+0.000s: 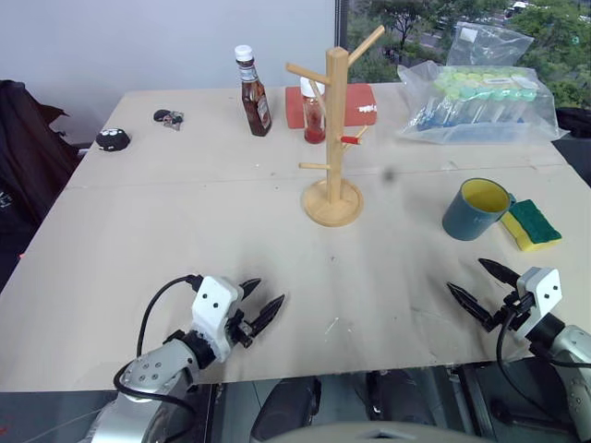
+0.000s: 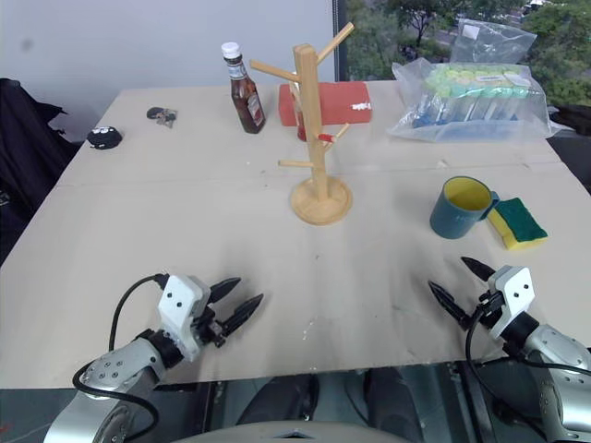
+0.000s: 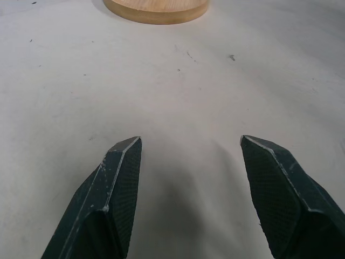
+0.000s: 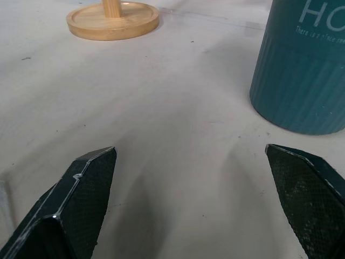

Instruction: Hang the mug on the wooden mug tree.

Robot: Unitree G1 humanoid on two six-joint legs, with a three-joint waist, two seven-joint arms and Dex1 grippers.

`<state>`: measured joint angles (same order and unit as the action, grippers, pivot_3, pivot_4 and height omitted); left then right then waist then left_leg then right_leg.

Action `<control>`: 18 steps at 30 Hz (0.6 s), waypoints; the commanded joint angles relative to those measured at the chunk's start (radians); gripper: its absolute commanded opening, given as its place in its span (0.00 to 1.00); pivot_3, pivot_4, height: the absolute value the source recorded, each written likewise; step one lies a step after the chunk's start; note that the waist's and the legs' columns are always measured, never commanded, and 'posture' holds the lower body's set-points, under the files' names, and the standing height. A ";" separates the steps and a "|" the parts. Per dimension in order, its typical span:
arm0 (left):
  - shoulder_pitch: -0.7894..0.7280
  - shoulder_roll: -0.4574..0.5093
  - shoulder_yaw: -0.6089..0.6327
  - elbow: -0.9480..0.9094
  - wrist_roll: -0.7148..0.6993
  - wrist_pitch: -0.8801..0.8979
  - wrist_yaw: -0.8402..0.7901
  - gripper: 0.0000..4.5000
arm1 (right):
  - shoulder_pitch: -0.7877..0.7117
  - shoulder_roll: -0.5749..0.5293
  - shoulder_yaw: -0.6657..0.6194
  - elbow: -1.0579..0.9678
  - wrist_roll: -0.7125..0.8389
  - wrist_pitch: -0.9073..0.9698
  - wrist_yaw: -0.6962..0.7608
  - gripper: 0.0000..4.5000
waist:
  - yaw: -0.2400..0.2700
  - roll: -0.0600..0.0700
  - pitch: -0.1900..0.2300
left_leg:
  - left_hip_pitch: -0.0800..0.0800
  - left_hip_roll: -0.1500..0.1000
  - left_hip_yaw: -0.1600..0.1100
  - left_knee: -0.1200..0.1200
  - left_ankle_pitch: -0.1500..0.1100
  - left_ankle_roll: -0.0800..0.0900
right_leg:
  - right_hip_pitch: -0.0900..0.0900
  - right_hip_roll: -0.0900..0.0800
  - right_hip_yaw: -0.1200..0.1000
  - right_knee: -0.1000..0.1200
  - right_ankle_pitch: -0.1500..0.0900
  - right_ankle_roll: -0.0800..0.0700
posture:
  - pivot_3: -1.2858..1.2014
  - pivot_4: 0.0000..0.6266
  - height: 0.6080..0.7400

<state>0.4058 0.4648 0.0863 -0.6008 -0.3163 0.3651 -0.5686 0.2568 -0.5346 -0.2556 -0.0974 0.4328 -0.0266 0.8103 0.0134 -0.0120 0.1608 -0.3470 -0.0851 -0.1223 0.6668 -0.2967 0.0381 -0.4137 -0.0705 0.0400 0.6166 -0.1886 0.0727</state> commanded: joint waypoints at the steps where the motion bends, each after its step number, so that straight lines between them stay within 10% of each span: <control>1: -0.006 -0.017 -0.006 -0.024 -0.007 -0.047 0.000 0.66 | -0.025 -0.012 -0.016 0.009 0.001 -0.018 0.013 1.00 | 0.000 0.000 0.000 | 0.000 0.000 0.000 0.000 0.000 0.000 | 0.000 0.000 0.000 0.000 0.000 0.000 | 0.52 0.24 0.98; 18: -0.042 -0.030 -0.018 -0.011 -0.031 -0.081 -0.019 0.66 | -0.059 0.001 -0.020 0.046 -0.027 -0.039 0.000 1.00 | 0.000 0.001 0.001 | -0.001 0.001 0.001 0.000 0.000 0.000 | 0.000 0.000 0.000 -0.002 0.000 0.000 | 0.52 0.24 0.98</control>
<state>0.3649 0.4334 0.0690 -0.5998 -0.3391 0.3091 -0.5843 0.2047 -0.5305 -0.2515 -0.0380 0.4012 -0.0476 0.8140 0.0129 -0.0109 0.1617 -0.3476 -0.0843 -0.1217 0.6666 -0.2971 0.0383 -0.4135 -0.0705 0.0400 0.6141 -0.1887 0.0729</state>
